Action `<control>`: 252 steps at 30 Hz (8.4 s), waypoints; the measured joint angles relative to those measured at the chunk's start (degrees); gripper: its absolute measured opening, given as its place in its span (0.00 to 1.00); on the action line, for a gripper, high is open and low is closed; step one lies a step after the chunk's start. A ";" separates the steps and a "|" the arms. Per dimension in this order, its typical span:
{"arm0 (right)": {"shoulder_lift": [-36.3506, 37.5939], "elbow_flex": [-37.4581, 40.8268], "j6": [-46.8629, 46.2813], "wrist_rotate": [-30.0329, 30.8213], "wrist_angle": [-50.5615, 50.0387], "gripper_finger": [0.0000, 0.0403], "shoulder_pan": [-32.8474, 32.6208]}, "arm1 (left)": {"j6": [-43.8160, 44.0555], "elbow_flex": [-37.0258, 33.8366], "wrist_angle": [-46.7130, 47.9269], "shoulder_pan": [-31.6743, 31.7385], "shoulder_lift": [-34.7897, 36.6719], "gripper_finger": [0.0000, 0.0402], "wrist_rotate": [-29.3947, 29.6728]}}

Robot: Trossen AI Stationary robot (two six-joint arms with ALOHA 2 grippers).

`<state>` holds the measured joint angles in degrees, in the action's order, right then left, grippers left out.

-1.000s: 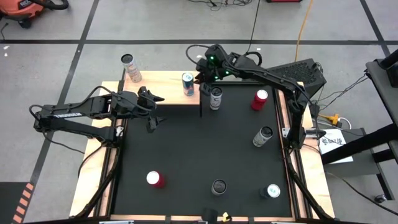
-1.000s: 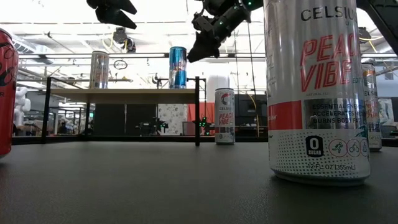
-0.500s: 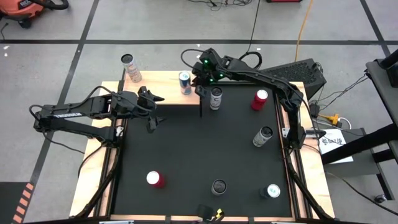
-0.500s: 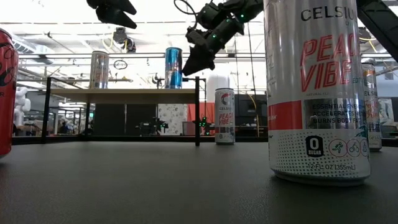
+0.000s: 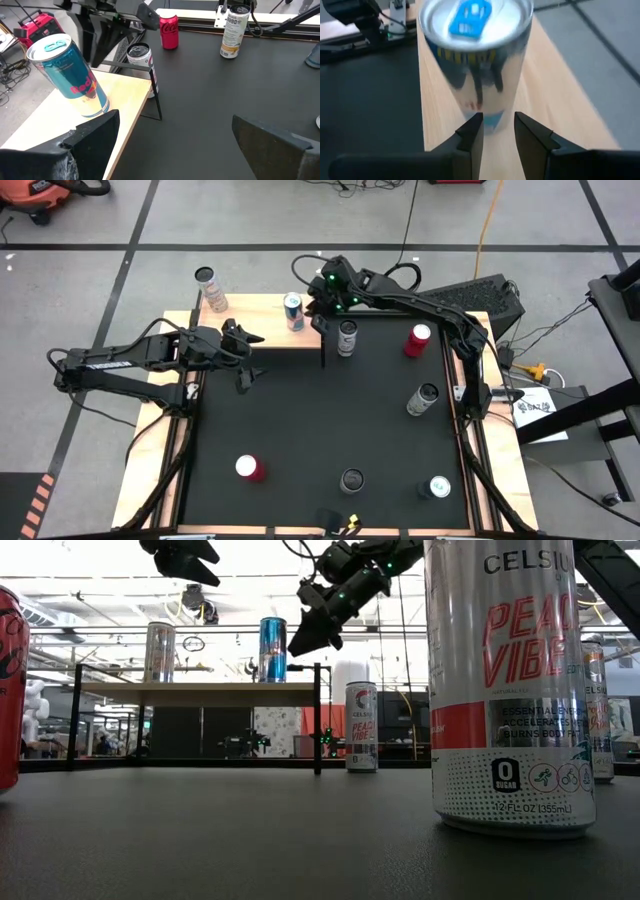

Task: Place canned beverage on shelf
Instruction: Put the top blue soda can on the shelf

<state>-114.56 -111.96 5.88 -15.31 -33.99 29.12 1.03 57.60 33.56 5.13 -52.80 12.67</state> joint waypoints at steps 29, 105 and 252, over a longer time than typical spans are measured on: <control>-1.79 -0.07 -1.03 -2.99 8.06 0.23 -1.74 | 0.09 0.00 -0.08 0.00 0.01 0.97 1.33; -7.07 0.00 -8.90 -4.46 27.22 0.23 -0.66 | -0.45 0.00 -0.09 0.11 0.00 0.97 4.20; 5.99 0.00 -4.14 -4.53 2.74 0.23 2.58 | 1.67 0.00 -13.48 30.60 -15.93 0.62 10.56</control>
<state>-108.57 -111.96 1.74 -19.84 -31.25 31.70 2.70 57.60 20.08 35.73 -68.73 23.23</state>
